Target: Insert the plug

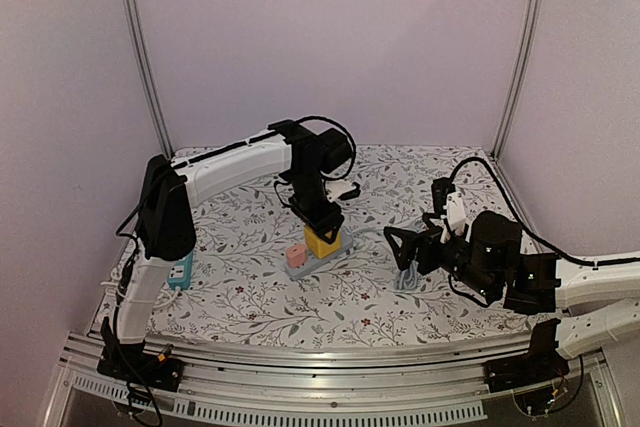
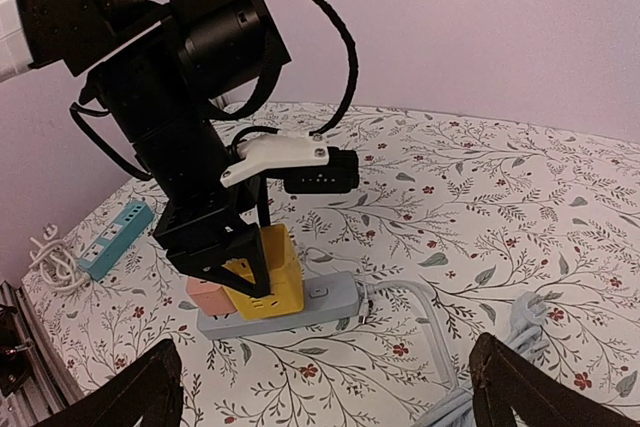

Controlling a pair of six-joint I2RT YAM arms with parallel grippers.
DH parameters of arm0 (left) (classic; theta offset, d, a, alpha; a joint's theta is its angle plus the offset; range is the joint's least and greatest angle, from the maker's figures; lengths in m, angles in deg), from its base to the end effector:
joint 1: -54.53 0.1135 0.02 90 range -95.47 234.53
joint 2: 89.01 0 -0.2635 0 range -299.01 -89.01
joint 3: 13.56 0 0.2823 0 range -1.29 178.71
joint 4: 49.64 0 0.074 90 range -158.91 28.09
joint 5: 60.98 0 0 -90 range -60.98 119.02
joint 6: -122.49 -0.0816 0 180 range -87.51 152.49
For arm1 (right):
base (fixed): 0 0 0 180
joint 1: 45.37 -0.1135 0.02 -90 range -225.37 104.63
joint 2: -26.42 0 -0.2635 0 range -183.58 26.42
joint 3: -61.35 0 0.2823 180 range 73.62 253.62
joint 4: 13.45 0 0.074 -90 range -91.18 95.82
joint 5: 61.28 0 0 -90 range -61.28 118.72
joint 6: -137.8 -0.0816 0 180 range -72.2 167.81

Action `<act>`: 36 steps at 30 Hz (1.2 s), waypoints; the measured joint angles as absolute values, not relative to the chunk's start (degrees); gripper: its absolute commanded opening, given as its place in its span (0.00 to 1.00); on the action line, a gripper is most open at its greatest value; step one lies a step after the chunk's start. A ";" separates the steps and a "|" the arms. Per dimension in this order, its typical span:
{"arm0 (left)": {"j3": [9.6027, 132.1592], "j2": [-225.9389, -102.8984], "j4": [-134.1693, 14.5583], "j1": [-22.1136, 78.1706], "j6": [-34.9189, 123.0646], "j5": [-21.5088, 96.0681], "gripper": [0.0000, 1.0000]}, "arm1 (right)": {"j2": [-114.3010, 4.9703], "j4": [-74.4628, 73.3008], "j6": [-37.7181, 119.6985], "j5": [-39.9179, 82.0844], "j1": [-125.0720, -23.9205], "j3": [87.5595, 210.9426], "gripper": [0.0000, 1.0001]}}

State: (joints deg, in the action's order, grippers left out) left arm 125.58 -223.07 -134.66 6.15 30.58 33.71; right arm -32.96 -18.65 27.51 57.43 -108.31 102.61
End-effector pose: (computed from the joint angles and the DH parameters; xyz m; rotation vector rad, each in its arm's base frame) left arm 0.3348 -0.3869 0.1749 1.2866 2.7154 -0.2174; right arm 0.1696 0.2457 0.2199 -0.3078 1.7812 0.5981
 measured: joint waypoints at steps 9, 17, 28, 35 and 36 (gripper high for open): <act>125.58 -223.07 -134.64 6.15 30.58 33.71 0.00 | -32.96 -18.85 27.51 57.11 -108.31 102.61 0.99; 125.60 -223.18 -134.62 6.13 30.56 33.49 0.00 | -33.31 -19.20 27.51 56.82 -108.31 102.61 0.99; 126.52 -223.73 -134.64 6.24 30.56 33.05 0.00 | -33.42 -19.24 27.51 56.10 -108.31 102.61 0.99; 127.04 -225.17 -134.16 6.32 30.58 32.88 0.00 | -34.10 -19.33 27.51 55.58 -108.31 103.09 0.99; 127.04 -225.17 -134.18 6.32 30.56 32.83 0.00 | -34.14 -19.37 27.51 55.55 -108.31 103.13 0.99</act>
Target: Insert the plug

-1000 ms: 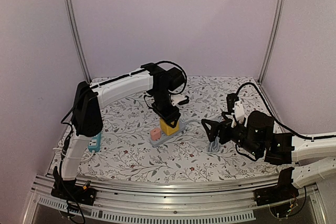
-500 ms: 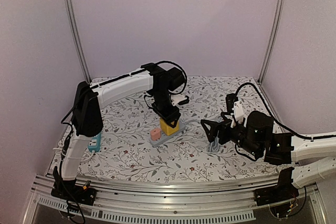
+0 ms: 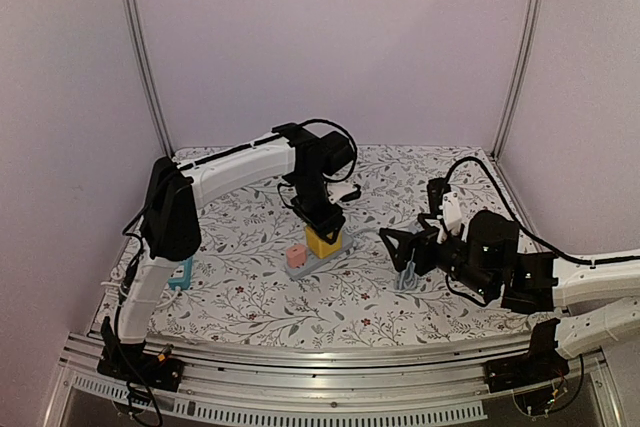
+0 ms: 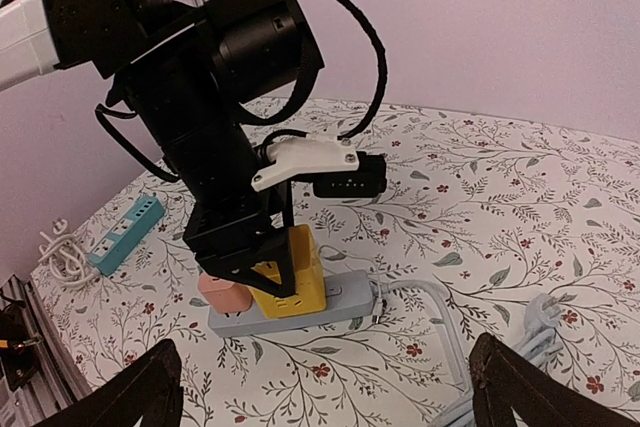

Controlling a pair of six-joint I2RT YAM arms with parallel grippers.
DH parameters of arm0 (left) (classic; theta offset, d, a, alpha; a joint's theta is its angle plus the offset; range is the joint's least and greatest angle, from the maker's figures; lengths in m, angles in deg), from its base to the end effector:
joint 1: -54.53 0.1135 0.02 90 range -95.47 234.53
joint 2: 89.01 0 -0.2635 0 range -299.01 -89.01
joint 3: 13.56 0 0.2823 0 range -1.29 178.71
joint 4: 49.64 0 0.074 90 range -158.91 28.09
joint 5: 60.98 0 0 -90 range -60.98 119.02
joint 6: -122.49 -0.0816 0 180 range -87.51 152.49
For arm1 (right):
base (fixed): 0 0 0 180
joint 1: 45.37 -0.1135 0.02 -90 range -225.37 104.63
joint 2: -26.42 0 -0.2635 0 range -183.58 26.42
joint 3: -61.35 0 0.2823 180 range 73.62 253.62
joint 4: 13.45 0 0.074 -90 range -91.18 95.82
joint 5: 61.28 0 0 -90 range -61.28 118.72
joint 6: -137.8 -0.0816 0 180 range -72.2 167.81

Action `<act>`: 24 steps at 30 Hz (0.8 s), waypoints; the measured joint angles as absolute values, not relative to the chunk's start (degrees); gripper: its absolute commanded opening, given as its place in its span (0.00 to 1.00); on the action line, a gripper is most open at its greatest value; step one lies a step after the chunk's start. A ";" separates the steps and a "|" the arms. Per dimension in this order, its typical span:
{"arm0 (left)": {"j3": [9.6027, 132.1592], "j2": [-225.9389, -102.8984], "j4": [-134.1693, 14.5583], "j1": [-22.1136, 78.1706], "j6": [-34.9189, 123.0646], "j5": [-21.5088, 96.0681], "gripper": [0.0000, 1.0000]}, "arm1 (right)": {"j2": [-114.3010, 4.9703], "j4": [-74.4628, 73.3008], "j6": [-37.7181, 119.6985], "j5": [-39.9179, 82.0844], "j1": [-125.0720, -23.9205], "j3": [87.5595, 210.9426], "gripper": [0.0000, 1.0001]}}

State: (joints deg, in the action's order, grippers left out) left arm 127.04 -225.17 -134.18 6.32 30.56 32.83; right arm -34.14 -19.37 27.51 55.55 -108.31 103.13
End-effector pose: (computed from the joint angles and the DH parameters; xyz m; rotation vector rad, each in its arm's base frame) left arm 0.3413 -0.3900 0.1648 1.2801 2.7161 -0.1940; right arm 0.1697 0.2512 0.2194 -0.3324 1.7835 0.6261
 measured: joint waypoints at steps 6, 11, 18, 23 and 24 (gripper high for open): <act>126.56 -225.00 -133.87 6.32 30.56 32.83 0.00 | -35.36 -19.68 27.51 55.34 -108.31 103.31 0.99; 126.48 -224.95 -133.76 6.32 30.56 32.81 0.00 | -36.24 -19.66 27.51 55.03 -108.31 103.35 0.99; 125.76 -224.58 -133.28 6.30 30.58 32.24 0.00 | -36.28 -19.68 27.51 54.94 -108.31 103.35 0.99; 122.45 -222.74 -130.90 5.49 30.67 30.30 0.00 | -36.26 -19.68 27.51 54.94 -108.31 103.35 0.99; 121.84 -222.44 -130.40 5.10 30.67 29.49 0.00 | -36.26 -19.68 27.51 54.94 -108.31 103.35 0.99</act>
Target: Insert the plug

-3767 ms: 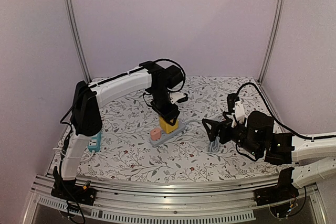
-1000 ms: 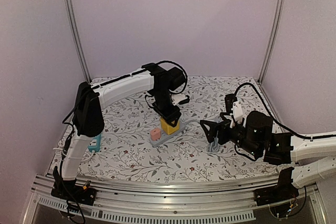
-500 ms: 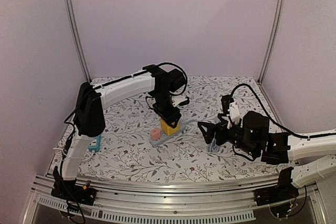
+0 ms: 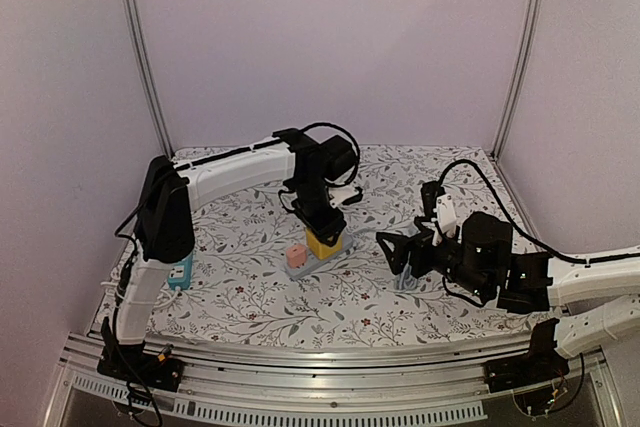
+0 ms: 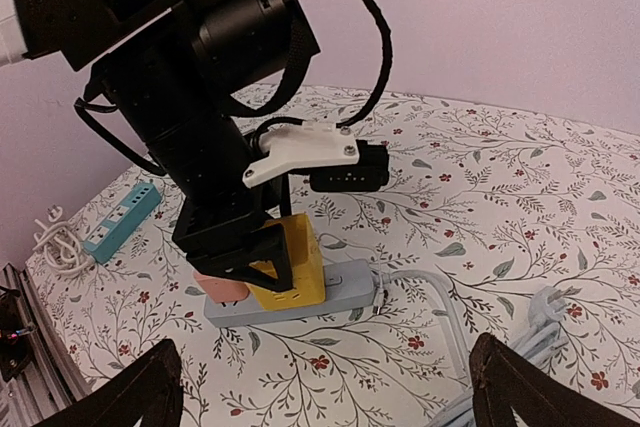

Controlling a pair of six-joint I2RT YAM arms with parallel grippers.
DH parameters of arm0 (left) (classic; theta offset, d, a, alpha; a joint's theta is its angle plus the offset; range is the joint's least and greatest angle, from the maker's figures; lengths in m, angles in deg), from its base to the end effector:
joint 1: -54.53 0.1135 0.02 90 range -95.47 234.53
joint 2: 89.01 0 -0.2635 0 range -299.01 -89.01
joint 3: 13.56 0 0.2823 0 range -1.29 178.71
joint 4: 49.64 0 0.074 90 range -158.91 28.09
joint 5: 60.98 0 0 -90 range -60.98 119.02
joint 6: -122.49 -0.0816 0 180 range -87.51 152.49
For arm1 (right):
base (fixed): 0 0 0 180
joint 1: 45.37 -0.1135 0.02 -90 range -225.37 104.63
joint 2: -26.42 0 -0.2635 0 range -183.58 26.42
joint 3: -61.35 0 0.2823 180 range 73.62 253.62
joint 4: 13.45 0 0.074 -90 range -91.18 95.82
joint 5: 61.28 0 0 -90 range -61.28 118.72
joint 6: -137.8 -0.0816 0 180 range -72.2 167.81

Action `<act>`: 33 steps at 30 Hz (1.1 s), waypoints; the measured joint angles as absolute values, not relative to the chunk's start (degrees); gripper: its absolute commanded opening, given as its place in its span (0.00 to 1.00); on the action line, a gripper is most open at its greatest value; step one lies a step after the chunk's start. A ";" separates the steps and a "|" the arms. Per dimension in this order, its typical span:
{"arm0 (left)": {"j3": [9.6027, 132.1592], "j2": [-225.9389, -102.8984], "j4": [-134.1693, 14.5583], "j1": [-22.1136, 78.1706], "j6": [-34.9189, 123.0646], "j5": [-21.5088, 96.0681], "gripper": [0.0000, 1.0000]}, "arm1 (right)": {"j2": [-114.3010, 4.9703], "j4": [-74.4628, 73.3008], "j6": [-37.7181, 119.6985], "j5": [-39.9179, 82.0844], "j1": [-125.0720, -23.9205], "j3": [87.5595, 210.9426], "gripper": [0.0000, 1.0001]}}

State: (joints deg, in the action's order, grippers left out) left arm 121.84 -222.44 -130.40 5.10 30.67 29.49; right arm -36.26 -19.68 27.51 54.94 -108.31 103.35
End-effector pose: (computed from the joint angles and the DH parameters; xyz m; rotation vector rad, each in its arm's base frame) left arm 0.3335 -0.3905 0.1619 1.2826 2.6712 -0.1285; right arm 0.1712 0.2559 0.2112 -0.3540 1.8055 0.6166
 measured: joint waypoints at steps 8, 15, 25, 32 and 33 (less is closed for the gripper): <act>119.11 -221.83 -127.97 3.33 31.04 25.31 0.00 | -36.24 -19.66 27.51 54.90 -108.31 103.35 0.99; 118.98 -221.76 -127.78 3.85 30.93 25.88 0.00 | -35.56 -19.68 27.51 54.85 -108.31 103.35 0.99; 118.98 -221.87 -127.91 6.72 30.38 31.89 0.00 | -35.30 -19.68 27.51 54.26 -108.31 103.35 0.99; 119.02 -222.18 -127.88 6.65 30.30 32.24 0.00 | -34.42 -19.68 27.53 54.00 -108.31 103.35 0.99; 119.07 -222.22 -127.91 6.50 30.27 32.20 0.00 | -34.42 -19.68 27.53 53.85 -108.31 103.35 0.99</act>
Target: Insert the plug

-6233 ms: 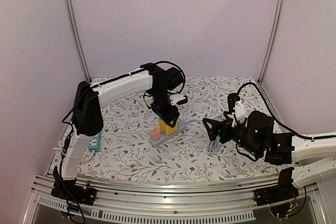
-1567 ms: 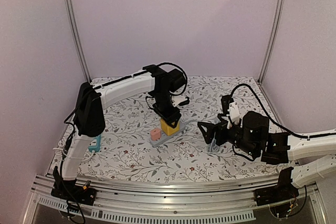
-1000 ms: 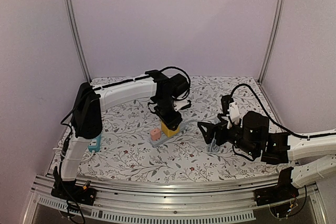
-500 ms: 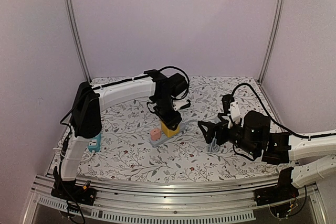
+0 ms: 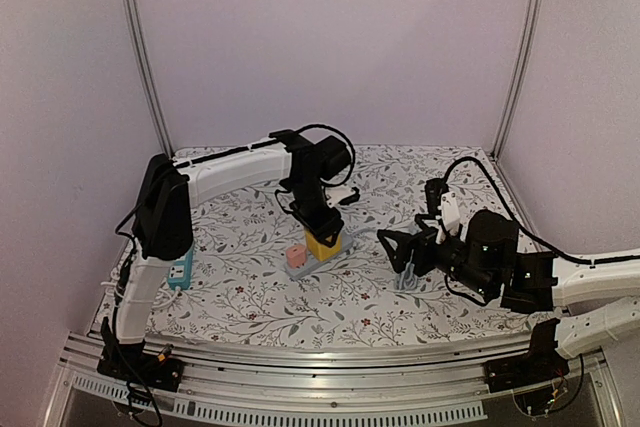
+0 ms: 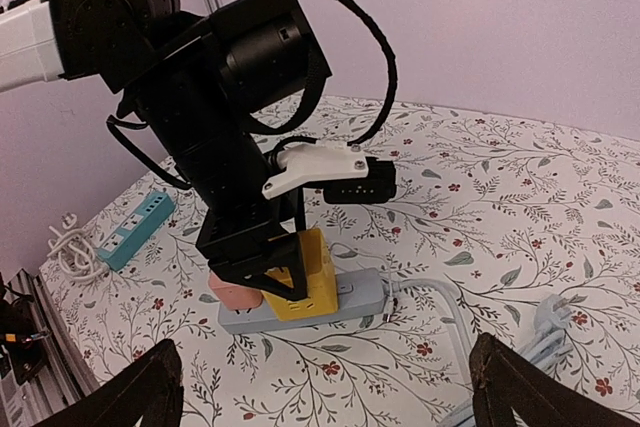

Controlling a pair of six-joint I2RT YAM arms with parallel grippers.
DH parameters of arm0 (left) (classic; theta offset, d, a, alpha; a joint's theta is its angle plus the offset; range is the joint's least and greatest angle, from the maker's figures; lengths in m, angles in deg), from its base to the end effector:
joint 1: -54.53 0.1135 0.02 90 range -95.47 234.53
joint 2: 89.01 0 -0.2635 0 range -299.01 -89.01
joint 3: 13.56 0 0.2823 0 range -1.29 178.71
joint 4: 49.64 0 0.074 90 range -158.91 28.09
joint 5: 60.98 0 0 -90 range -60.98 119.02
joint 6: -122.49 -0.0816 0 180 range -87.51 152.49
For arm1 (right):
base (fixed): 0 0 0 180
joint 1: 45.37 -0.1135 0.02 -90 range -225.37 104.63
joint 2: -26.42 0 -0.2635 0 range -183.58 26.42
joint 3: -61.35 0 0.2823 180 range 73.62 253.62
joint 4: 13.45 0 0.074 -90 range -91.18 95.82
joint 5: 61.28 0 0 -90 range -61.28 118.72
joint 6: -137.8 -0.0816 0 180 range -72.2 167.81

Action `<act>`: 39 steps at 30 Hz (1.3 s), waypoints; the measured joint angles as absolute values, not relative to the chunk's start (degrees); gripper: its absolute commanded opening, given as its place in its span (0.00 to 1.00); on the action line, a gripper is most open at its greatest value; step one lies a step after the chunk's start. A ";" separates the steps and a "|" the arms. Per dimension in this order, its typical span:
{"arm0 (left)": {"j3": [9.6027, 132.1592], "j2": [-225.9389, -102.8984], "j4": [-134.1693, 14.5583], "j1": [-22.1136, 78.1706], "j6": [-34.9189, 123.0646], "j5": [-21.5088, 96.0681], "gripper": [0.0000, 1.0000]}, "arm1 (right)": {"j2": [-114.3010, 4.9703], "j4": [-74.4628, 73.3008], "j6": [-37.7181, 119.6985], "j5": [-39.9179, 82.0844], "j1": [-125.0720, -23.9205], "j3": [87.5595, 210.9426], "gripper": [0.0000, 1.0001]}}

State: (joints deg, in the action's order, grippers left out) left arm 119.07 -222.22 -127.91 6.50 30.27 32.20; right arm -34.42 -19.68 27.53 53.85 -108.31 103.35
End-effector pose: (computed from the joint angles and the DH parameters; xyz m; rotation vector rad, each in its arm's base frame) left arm 0.3395 -0.3843 0.1502 1.2717 2.6928 -0.1893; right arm 0.1687 0.2542 0.2202 -0.3533 1.7824 0.6533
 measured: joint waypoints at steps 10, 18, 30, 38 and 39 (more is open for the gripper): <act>119.66 -223.18 -128.06 5.64 30.08 30.78 0.00 | -34.40 -19.68 27.53 53.50 -108.31 103.35 0.99; 119.74 -223.29 -128.15 5.30 30.08 29.95 0.00 | -34.40 -19.68 27.53 53.41 -108.31 103.35 0.99; 119.70 -223.27 -128.12 4.14 30.60 27.19 0.00 | -34.40 -19.68 27.53 53.41 -108.31 103.35 0.99; 119.68 -223.20 -128.10 3.79 30.82 26.38 0.19 | -34.40 -19.68 27.53 53.39 -108.31 103.35 0.99; 119.68 -223.18 -128.10 3.79 30.82 26.32 0.22 | -34.40 -19.68 27.53 53.37 -108.31 103.35 0.99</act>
